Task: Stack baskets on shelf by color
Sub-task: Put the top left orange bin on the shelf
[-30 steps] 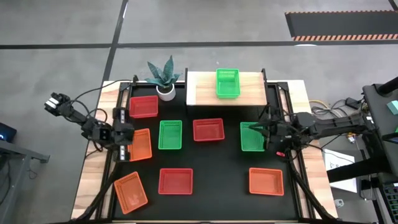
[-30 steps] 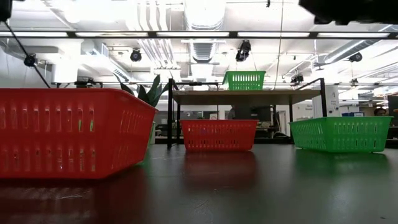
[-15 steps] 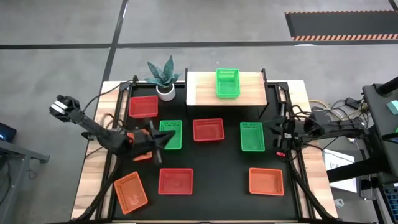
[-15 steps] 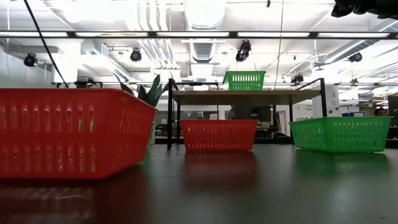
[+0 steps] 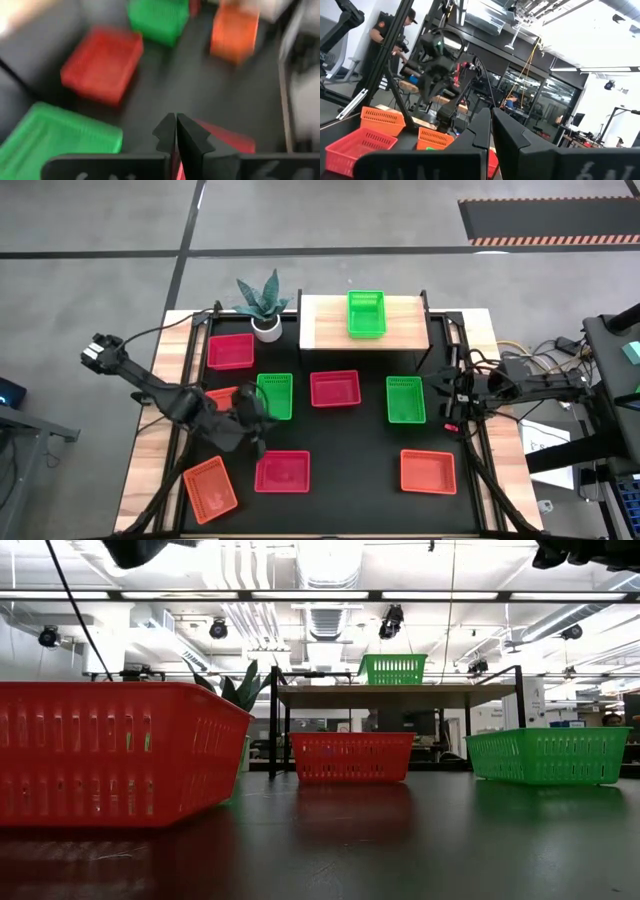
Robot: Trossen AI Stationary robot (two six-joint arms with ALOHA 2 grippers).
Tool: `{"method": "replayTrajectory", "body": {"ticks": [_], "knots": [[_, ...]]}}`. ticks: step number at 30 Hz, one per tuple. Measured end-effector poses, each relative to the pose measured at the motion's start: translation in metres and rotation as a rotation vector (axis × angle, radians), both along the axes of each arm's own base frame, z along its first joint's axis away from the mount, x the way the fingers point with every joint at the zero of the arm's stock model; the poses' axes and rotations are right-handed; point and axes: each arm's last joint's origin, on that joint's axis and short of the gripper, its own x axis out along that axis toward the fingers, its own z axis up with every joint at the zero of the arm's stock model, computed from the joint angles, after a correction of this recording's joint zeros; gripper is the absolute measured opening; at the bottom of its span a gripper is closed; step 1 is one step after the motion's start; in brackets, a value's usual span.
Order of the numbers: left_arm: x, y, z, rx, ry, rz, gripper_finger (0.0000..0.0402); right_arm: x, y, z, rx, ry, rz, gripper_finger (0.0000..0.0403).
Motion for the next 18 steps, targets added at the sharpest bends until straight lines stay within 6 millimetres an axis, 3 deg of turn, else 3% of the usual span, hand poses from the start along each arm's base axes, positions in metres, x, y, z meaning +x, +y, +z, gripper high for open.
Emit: {"method": "replayTrajectory", "body": {"ticks": [5, 12, 18], "knots": [[-0.014, 0.002, -0.02, -0.013, 0.331, -0.108, 0.0, 0.0, 0.0, 0.0, 0.0, 0.0, 0.0, 0.0011], [-0.034, 0.01, -0.043, 0.034, 0.647, -0.106, 0.0004, 0.0, 0.0, 0.0, 0.006, 0.002, 0.002, 0.0011], [-0.041, 0.012, -0.052, 0.002, 0.74, -0.13, 0.0069, 0.001, 0.0, -0.001, 0.005, 0.01, 0.002, 0.0011]]}}
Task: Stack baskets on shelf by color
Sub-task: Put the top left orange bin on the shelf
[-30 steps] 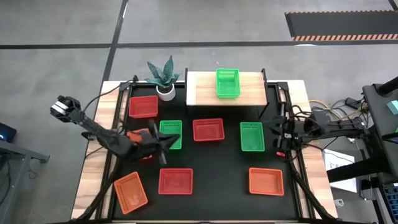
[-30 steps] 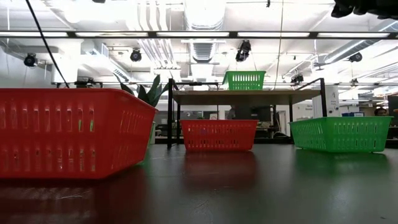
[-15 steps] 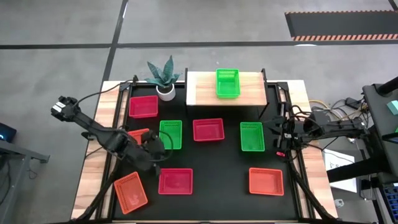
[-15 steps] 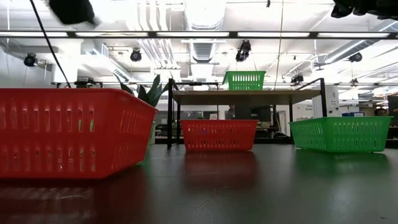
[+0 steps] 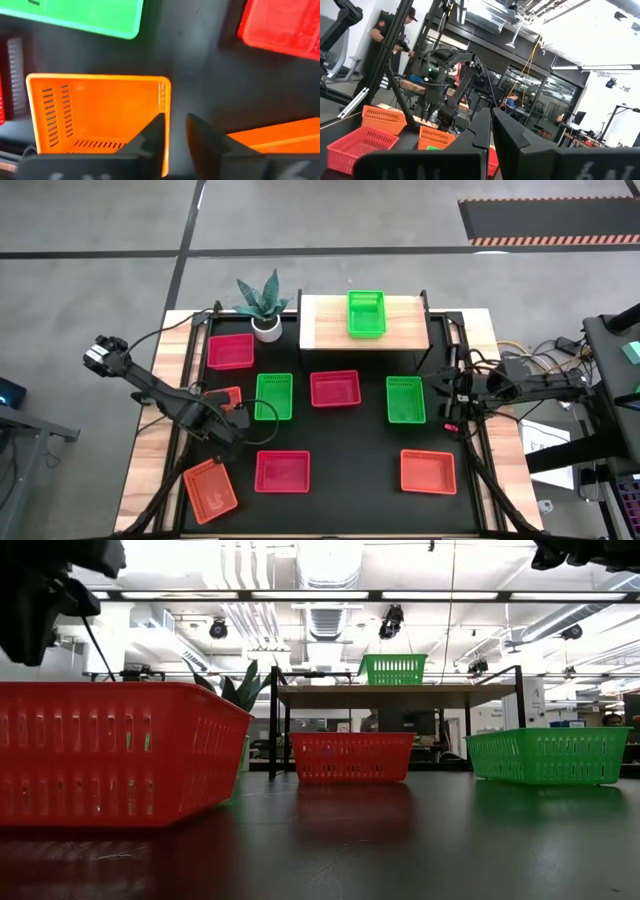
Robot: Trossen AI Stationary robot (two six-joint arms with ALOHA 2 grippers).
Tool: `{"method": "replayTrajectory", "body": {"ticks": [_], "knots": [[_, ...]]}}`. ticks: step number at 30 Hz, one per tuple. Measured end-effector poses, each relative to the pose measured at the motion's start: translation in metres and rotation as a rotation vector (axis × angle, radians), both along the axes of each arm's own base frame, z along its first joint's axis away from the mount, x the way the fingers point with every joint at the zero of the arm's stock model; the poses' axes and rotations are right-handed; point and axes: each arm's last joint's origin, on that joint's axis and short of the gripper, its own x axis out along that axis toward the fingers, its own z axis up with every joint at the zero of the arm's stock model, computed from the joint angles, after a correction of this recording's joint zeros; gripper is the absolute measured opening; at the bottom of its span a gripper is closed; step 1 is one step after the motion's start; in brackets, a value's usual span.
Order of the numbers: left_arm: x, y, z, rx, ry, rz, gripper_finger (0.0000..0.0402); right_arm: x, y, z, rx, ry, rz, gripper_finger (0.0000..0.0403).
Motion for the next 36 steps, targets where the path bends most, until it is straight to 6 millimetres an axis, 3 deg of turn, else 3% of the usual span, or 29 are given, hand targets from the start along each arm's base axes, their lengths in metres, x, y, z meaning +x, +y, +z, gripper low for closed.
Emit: {"method": "replayTrajectory", "body": {"ticks": [5, 10, 18, 30, 36], "knots": [[-0.005, 0.003, -0.018, 0.028, 0.057, 0.013, 0.0145, 0.0, 0.0, 0.0, 0.01, -0.001, 0.003, 0.0011], [-0.01, 0.005, -0.035, 0.042, 0.114, 0.025, 0.018, 0.0, 0.0, -0.001, 0.019, 0.012, 0.005, 0.0011], [-0.01, 0.004, -0.037, -0.019, 0.115, 0.017, 0.0182, 0.0, 0.0, -0.002, 0.017, 0.017, 0.005, 0.0011], [-0.014, 0.006, -0.067, -0.013, 0.123, 0.023, 0.0182, 0.0, 0.0, -0.002, 0.027, 0.022, 0.008, 0.0011], [-0.015, 0.006, -0.068, -0.01, 0.126, 0.023, 0.0148, 0.0, 0.0, -0.002, 0.03, 0.022, 0.009, 0.0011]]}}
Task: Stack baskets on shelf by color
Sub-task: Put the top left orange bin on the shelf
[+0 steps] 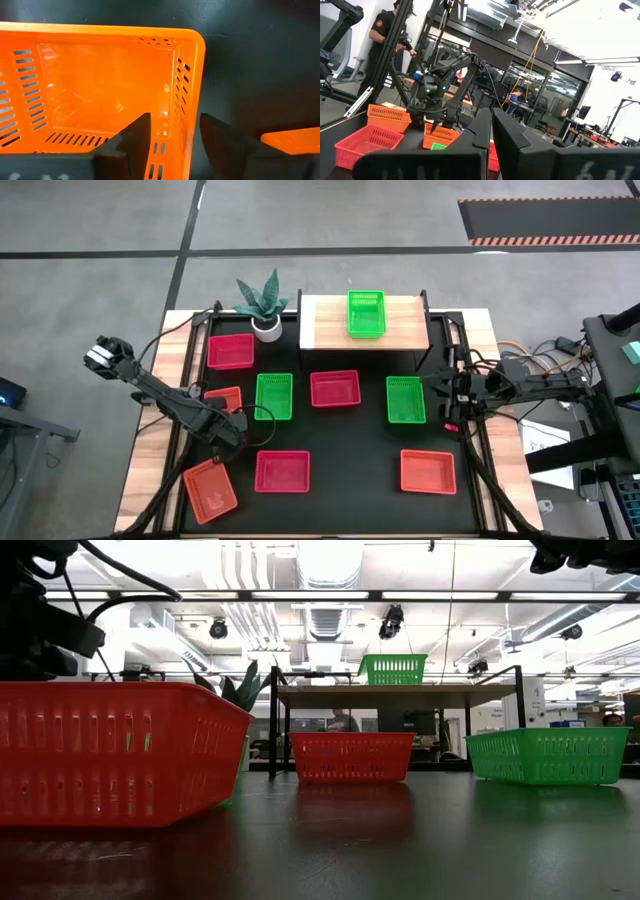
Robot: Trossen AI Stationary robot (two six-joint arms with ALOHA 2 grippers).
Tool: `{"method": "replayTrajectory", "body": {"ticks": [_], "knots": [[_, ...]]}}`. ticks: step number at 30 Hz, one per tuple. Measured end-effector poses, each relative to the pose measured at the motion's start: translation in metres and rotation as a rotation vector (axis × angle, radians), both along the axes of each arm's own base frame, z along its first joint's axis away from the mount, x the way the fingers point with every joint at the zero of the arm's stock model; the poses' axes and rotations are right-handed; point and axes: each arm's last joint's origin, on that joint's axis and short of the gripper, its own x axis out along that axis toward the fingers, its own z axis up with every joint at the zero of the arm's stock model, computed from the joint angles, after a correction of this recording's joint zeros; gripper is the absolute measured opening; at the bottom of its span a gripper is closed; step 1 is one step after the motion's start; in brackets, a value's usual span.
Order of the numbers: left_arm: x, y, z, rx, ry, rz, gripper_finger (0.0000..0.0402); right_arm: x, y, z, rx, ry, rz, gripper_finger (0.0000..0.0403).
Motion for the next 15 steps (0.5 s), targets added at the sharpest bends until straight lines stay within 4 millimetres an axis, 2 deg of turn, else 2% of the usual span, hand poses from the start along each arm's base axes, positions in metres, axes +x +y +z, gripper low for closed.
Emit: {"method": "replayTrajectory", "body": {"ticks": [4, 8, 11, 15], "knots": [[0.0, 0.0, 0.0, 0.0, 0.0, 0.0, 0.0092, 0.0, 0.0, 0.0, -0.004, 0.0, -0.001, 0.0011], [0.002, -0.001, 0.004, -0.008, -0.009, 0.0, 0.0019, 0.0, 0.0, 0.0, 0.003, 0.001, 0.001, 0.0011], [0.005, -0.003, 0.013, -0.017, -0.02, -0.001, 0.0008, 0.0, 0.0, 0.0, 0.003, 0.001, 0.001, 0.0011], [0.01, -0.006, 0.04, -0.026, -0.035, -0.001, 0.0003, 0.0, 0.0, 0.0, 0.004, 0.001, 0.001, 0.0011]]}}
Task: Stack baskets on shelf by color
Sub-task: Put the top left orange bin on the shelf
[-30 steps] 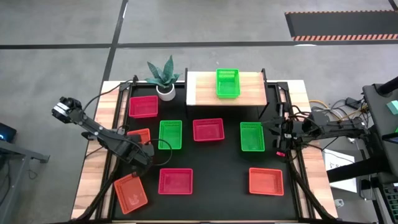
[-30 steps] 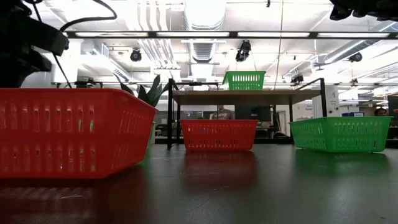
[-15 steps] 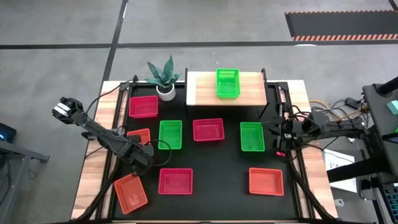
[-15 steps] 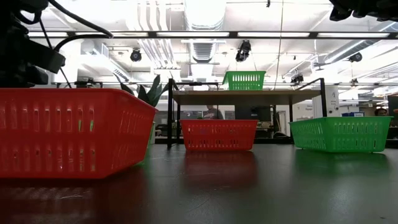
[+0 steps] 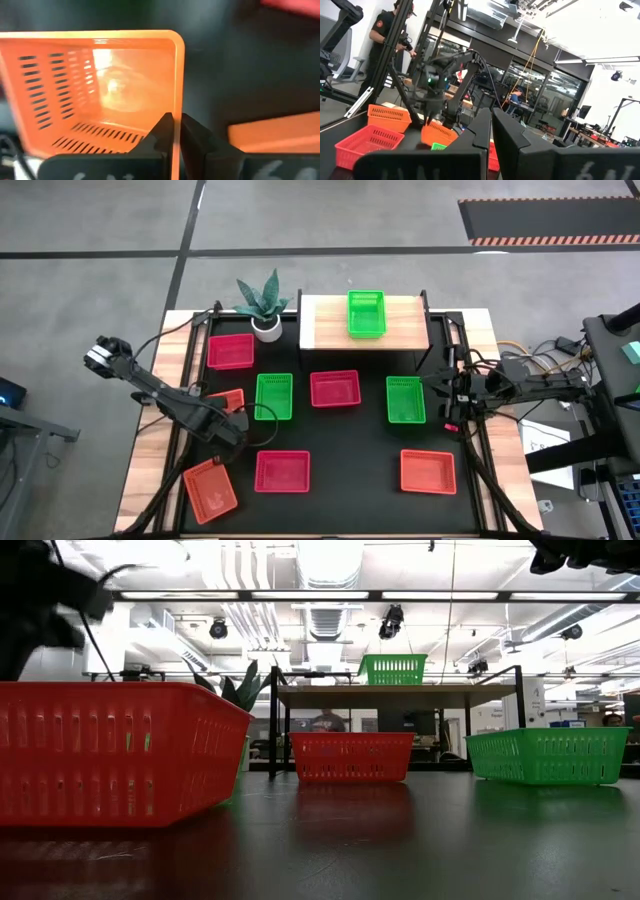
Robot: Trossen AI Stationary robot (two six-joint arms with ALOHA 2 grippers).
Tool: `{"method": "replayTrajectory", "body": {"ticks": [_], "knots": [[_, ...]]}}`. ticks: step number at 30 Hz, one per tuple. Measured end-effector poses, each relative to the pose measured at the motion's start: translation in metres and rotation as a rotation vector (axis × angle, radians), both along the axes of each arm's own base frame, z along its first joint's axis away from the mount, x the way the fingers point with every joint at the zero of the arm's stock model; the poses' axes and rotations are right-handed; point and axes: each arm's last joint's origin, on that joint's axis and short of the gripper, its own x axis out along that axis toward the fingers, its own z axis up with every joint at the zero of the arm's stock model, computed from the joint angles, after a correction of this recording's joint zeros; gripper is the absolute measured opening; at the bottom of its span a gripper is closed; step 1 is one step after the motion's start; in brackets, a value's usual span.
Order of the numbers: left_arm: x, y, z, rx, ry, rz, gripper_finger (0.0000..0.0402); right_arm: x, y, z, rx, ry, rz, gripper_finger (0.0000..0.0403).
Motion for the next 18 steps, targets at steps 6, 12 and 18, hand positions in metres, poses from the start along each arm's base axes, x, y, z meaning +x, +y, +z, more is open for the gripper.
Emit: {"method": "replayTrajectory", "body": {"ticks": [6, 12, 18], "knots": [[0.008, -0.003, 0.044, 0.003, -0.096, 0.005, 0.0001, 0.0, 0.0, 0.0, 0.008, 0.004, 0.002, 0.0011], [0.013, -0.005, 0.065, -0.001, -0.175, 0.001, 0.0001, 0.001, 0.0, -0.003, 0.006, 0.031, 0.002, 0.0011], [0.013, -0.004, 0.097, 0.01, -0.247, -0.014, 0.0001, 0.001, 0.0, -0.003, 0.004, 0.03, 0.001, 0.0011]]}}
